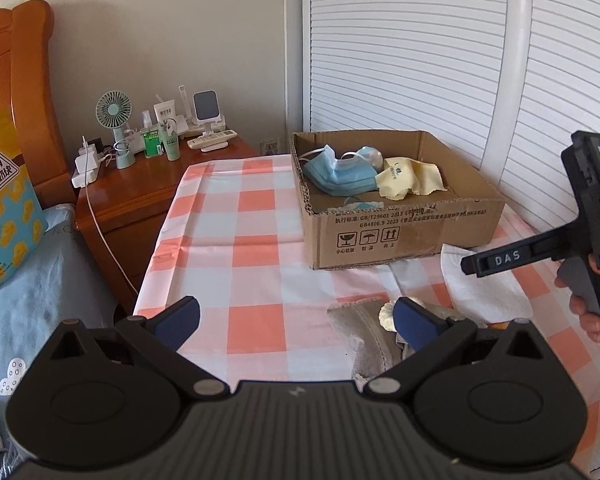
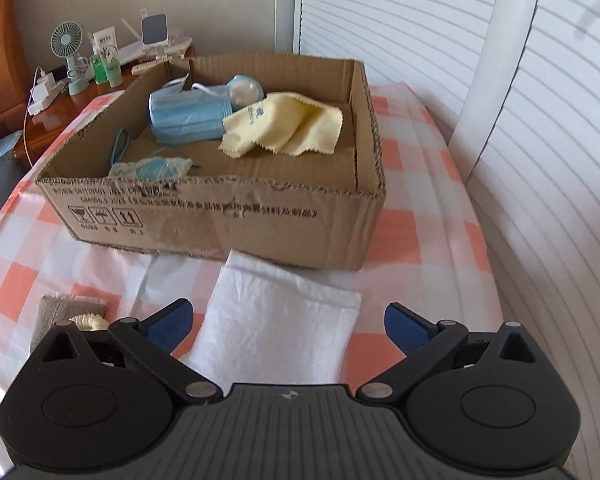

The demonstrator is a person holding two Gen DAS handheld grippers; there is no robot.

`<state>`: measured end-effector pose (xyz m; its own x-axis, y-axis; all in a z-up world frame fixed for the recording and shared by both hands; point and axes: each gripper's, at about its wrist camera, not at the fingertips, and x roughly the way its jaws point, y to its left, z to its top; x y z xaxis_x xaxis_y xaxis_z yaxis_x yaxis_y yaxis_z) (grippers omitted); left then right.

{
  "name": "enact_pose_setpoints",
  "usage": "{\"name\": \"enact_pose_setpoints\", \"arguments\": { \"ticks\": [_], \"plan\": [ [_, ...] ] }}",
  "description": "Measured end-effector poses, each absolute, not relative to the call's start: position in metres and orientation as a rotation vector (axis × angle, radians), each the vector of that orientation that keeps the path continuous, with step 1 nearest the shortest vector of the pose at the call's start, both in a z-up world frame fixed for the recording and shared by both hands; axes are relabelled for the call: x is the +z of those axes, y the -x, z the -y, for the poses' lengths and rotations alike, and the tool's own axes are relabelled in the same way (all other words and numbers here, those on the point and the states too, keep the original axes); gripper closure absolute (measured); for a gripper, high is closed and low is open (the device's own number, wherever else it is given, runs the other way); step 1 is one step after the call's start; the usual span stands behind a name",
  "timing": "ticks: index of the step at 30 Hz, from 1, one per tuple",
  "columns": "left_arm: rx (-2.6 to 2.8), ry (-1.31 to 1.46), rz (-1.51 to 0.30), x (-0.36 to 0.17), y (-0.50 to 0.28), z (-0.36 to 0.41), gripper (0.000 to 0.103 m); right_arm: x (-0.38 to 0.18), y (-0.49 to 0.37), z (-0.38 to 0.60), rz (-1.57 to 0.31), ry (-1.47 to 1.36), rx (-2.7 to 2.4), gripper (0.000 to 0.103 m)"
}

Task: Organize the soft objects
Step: 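Move the right gripper to the white pad while the left gripper approaches the grey sachet, then grasp the white pad with the right gripper while the left gripper grasps the grey sachet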

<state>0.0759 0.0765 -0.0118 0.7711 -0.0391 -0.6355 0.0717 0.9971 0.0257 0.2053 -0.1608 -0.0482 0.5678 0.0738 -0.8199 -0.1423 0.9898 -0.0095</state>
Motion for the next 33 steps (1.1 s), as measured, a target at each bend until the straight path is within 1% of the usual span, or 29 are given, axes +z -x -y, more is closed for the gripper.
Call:
{"name": "enact_pose_setpoints", "arguments": {
  "ticks": [7, 15, 22, 31, 33],
  "plan": [
    [-0.074, -0.051, -0.711, -0.019, -0.08, -0.074, 0.001, -0.072, -0.214, 0.146, -1.004, 0.124, 0.096, 0.0],
    [-0.109, -0.058, -0.763, -0.034, -0.091, -0.067, 0.001, -0.078, -0.209, 0.181, -1.015, 0.068, 0.042, 0.0],
    [-0.166, -0.058, -0.813, -0.049, -0.102, -0.055, 0.001, -0.081, -0.193, 0.195, -0.98, 0.059, 0.069, 0.0],
    [-0.233, -0.118, -0.803, -0.062, -0.12, -0.034, 0.001, -0.083, -0.185, 0.197, -0.936, 0.068, 0.091, 0.0],
    [-0.226, -0.133, -0.827, -0.069, -0.127, -0.031, 0.002, -0.082, -0.184, 0.198, -0.932, 0.071, 0.1, 0.0]
  ]
}}
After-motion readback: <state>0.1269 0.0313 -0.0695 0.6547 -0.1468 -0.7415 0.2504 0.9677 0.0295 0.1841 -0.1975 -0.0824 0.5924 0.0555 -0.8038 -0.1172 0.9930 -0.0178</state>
